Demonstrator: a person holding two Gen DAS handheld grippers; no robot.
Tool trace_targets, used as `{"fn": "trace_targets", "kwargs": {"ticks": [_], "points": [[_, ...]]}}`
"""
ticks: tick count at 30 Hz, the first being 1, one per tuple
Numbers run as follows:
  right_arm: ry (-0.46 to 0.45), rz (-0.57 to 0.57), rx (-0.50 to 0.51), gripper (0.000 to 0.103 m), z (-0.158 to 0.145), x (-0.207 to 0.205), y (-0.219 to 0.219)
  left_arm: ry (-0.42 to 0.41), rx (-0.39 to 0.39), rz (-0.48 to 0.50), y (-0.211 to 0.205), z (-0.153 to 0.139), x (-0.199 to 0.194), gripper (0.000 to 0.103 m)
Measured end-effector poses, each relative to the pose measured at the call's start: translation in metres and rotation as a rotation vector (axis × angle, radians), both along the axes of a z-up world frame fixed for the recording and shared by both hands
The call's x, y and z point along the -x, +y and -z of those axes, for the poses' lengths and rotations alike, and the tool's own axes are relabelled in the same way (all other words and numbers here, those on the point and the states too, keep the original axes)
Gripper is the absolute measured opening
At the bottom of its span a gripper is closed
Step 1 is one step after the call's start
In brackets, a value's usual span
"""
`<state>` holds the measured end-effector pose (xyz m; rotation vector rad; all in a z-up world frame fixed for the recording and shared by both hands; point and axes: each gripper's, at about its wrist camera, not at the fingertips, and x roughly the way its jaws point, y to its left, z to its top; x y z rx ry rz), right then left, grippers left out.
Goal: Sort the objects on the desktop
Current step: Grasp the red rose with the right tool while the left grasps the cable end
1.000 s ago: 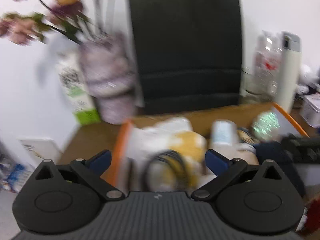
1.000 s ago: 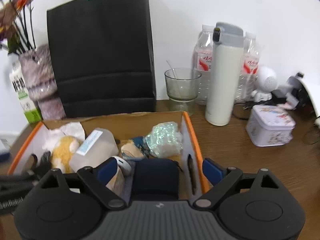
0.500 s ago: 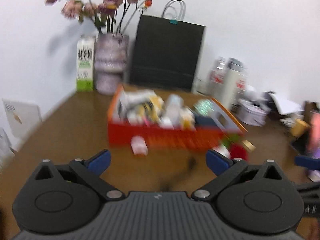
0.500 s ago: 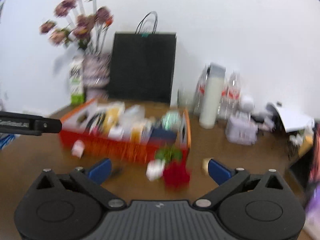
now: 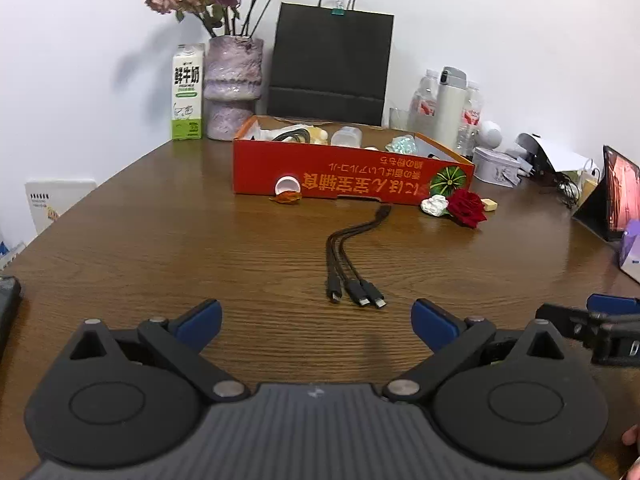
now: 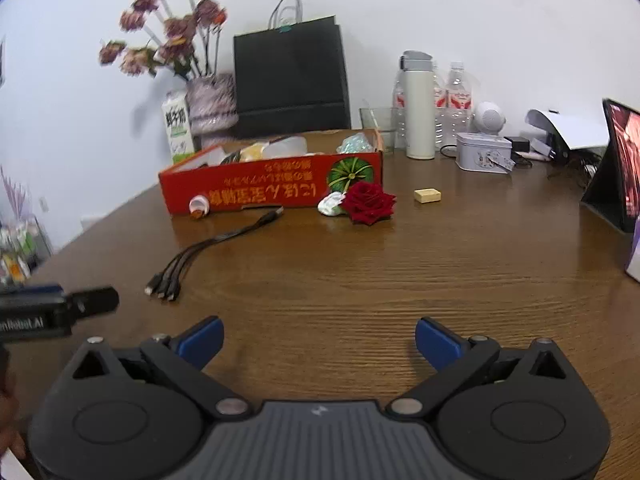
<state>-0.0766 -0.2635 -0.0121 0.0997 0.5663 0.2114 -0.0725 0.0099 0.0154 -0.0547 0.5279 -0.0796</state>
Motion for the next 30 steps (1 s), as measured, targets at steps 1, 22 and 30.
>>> {"fn": "trace_targets", "kwargs": {"ticks": [1,22,30], "points": [[0.008,0.006,-0.016,0.102,0.002,-0.002,-0.002,-0.003,-0.011,0.005,-0.001,0.0,-0.001,0.103],[0.091,0.008,0.034,0.05,0.011,-0.227,-0.014,0.094,-0.109,0.189,-0.051,0.016,-0.136,0.005],[0.001,0.067,-0.021,0.049,-0.01,-0.125,-0.019,0.041,0.028,0.058,-0.037,-0.001,-0.041,0.003]]}}
